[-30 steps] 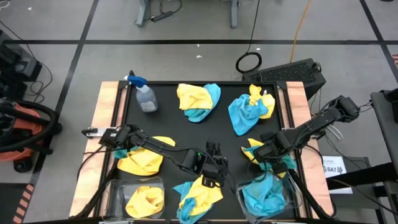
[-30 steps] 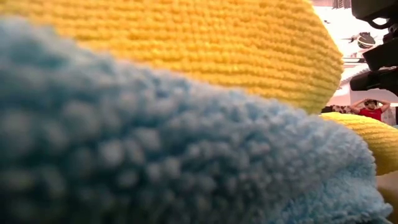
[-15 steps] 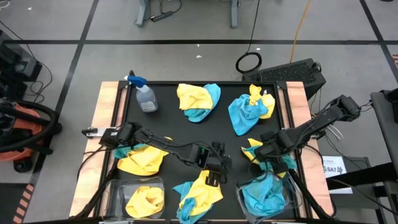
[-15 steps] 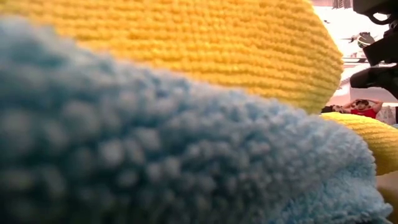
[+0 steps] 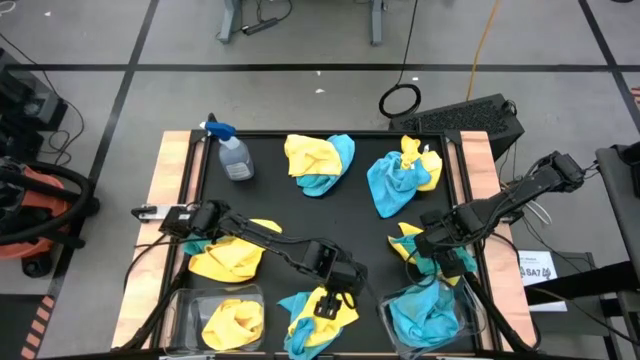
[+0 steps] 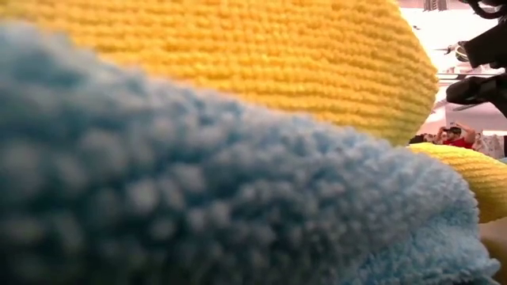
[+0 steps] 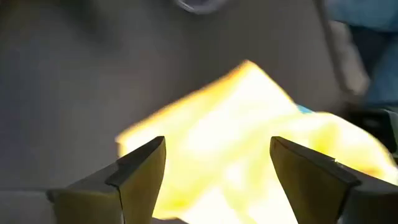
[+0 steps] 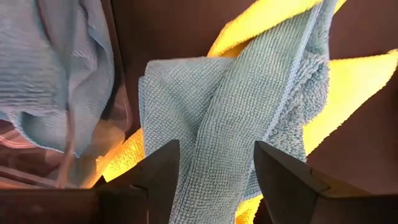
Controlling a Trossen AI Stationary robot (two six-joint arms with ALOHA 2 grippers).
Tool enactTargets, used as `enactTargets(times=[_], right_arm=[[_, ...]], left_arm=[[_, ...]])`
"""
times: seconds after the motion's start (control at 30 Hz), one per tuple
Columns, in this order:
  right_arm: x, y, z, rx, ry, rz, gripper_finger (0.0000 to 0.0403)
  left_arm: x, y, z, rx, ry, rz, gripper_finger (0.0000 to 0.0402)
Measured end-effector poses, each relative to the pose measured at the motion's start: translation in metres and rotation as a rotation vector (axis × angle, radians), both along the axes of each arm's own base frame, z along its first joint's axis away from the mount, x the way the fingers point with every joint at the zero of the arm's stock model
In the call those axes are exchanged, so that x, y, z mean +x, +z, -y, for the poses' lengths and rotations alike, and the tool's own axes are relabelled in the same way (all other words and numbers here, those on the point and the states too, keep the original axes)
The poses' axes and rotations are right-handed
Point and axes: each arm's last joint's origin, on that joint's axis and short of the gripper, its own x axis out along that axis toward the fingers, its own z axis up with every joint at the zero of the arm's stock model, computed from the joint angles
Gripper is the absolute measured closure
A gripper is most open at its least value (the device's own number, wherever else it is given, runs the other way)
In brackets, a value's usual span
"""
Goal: Sort microfiber towel by color & place in baskets
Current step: Put the yellow towel into the left transparent bin
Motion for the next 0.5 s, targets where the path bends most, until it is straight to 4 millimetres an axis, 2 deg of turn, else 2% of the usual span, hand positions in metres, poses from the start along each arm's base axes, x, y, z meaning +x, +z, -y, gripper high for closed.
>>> enactTargets(times=[0.3, 0.5], right_arm=[[-0.002, 0.005, 0.001, 0.021, 0.000, 0.049, 0.0204], [-0.001, 0.005, 0.001, 0.024, 0.001, 0.058, 0.0204]], left_arm=[[-0.008, -0.001, 0.015, -0.066, 0.001, -0.067, 0.0107], [-0.007, -0.026, 0.031, -0.057, -0.036, -0.107, 0.0107]])
